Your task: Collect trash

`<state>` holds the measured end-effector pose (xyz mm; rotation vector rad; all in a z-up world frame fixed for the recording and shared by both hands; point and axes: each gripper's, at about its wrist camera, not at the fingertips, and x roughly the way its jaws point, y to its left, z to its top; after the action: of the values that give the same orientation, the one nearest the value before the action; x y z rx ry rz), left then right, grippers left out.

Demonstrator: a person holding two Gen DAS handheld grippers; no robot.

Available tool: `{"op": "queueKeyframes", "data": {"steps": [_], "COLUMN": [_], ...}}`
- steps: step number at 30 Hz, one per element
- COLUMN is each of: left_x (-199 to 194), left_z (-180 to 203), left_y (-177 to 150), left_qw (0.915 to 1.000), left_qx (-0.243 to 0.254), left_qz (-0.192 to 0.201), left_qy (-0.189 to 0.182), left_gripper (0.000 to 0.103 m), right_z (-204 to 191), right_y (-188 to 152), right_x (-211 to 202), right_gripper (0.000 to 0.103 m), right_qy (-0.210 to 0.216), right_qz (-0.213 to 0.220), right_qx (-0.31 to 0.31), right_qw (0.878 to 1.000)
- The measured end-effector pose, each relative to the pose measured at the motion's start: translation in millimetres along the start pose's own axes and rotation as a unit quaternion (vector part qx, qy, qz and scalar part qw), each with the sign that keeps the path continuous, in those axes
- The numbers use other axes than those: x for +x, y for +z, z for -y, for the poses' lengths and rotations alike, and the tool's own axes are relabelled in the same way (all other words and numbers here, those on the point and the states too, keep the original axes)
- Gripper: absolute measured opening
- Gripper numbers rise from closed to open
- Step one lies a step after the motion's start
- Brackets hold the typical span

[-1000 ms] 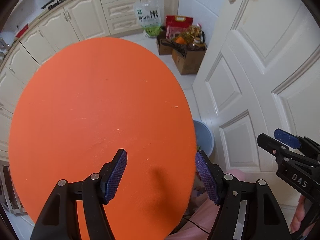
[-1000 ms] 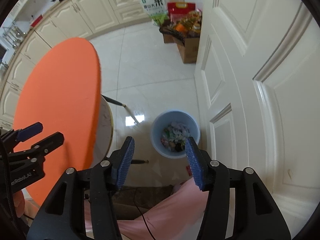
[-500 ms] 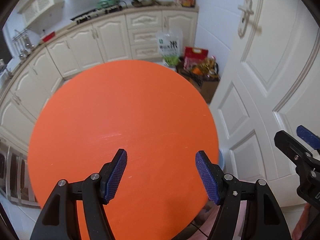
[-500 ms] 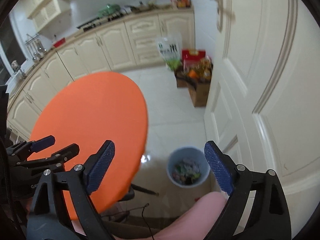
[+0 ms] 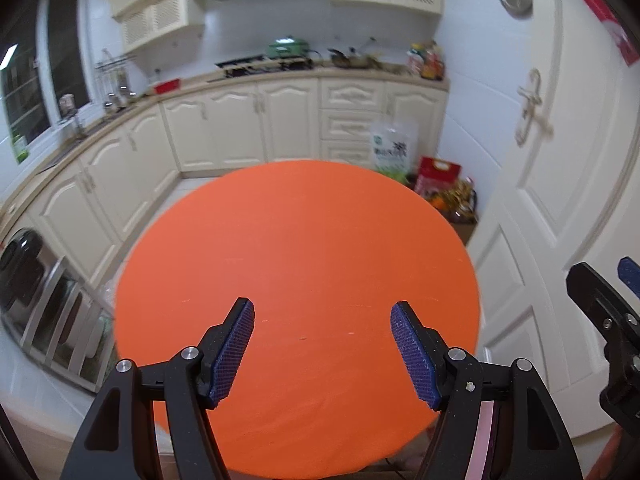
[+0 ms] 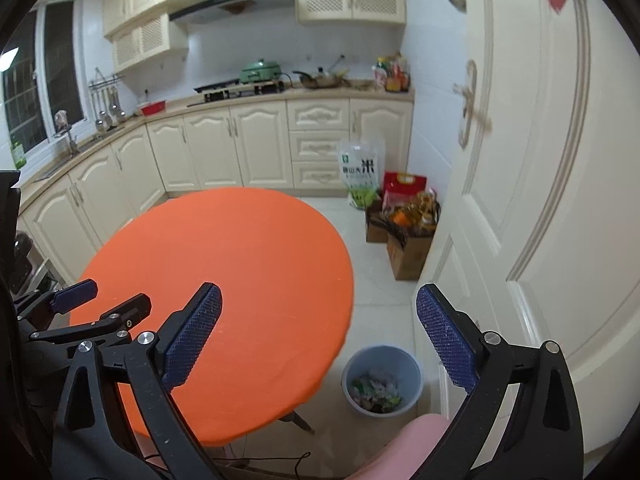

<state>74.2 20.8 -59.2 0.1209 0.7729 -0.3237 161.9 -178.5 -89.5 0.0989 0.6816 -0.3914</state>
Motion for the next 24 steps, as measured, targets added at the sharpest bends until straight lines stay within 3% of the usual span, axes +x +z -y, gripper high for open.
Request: {"op": "queueKeyframes", "data": {"steps": [4,6,9,13,24], "left_x": [-21,-33,-53,-69,-122], "left_z": [-5,-8,-14,-10,5], "left_y": [-21,-31,-46,-59,-103], "left_qw": [0.9996,0.9991,0.9969,0.9936,0.9862], "left_qx": [-0.017,-0.028,-0.044,-0.061,-0.071], "left_qz": [0.018,0.028,0.051,0.069,0.128], "left_qy": [0.011,0.019,0.04,0.065,0.077], "left_gripper": [0.067,0.068,0.074,0.074,0.081], "right_z": [-18,-27,-37,-50,-61], "right_y": [2,2,2,2,-1], "right_x": [-15,-23,-35,-44,-53], "right_gripper": [0.098,0.103,0.103,0.103,0.103], "right_qy": [0.011,0.012,0.013,0.034,0.016], "right_qz": [0.024,0.04,0.065,0.078,0.107], "right_qx": [-0.019,-0.027,-0.039,-0.051,-0.046], "right_qw": [0.999,0.999,0.997,0.995,0.993]}}
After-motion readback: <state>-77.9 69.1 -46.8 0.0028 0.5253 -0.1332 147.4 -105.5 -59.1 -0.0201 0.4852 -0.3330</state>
